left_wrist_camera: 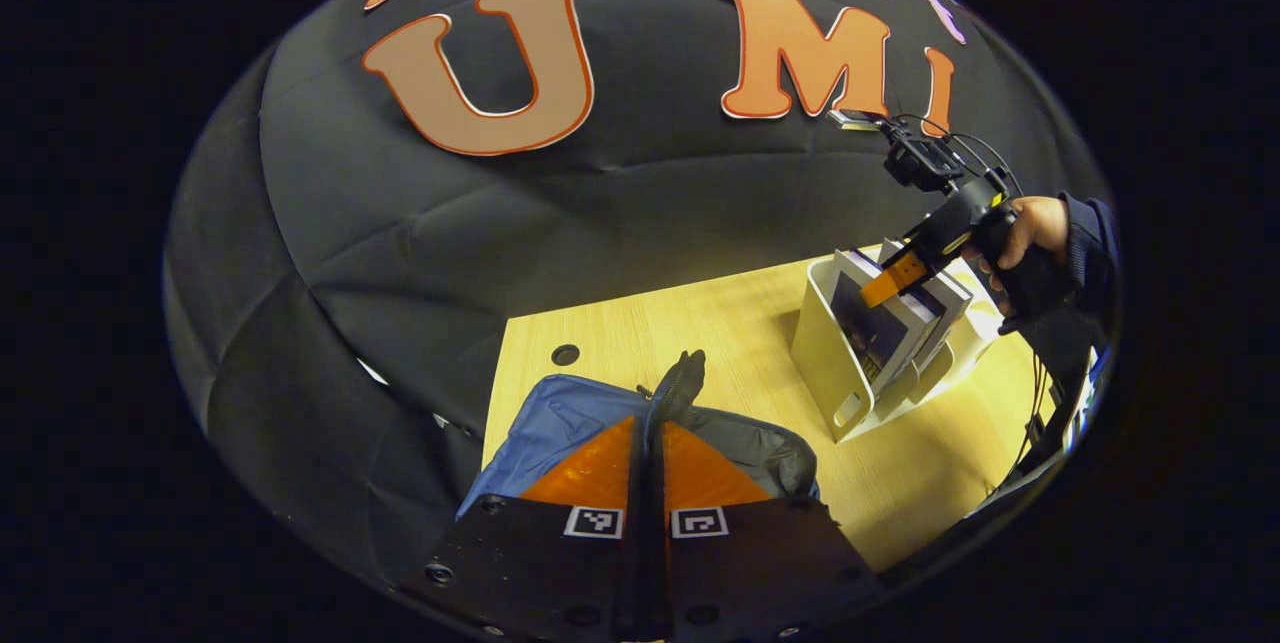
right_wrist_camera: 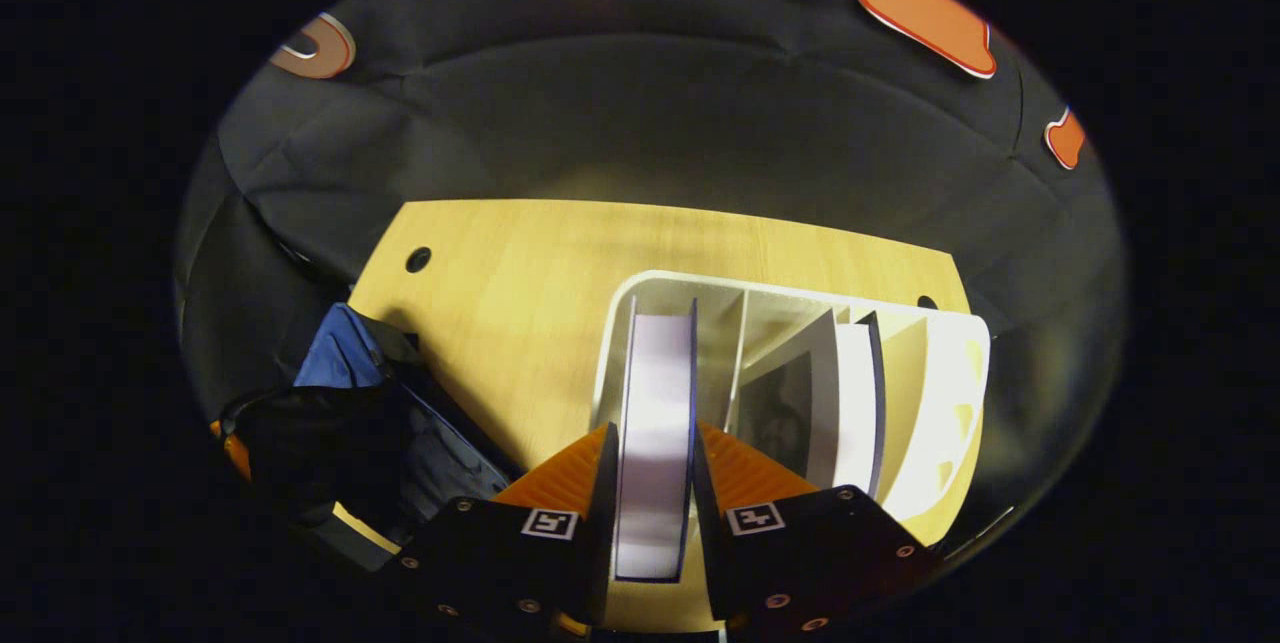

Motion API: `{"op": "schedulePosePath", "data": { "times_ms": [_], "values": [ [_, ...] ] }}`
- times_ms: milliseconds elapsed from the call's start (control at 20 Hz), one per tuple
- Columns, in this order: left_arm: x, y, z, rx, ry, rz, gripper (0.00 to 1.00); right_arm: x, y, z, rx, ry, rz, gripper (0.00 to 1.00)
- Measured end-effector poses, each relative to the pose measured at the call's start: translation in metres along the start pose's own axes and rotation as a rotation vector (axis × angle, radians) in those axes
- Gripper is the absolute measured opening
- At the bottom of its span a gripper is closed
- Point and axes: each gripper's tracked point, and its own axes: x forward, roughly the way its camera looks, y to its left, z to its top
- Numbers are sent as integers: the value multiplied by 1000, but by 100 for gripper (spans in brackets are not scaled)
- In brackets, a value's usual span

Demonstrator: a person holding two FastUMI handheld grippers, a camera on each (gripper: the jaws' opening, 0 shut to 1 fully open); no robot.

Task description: Open the schoolbag, grab two books from the bookshelf and put them into the schoolbag.

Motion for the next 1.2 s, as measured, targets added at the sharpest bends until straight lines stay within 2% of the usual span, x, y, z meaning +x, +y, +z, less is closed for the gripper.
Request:
{"op": "schedulePosePath", "data": {
  "times_ms": [250,350,550,850,1200],
  "values": [
    [3,-1,-3,-16,-2,-24,3,-11,-12,-3,55,63,30,31],
    [2,-2,-4,-25,1,-32,3,-24,-21,1,56,40,26,28],
    [3,-3,-5,-36,-1,-42,4,-64,-27,13,78,-9,75,26],
    [0,-2,-5,-34,0,-45,4,-137,-32,32,123,-117,181,26],
    [-2,-1,-1,-8,12,-28,4,-205,-37,24,178,-214,290,26]
  ]
}}
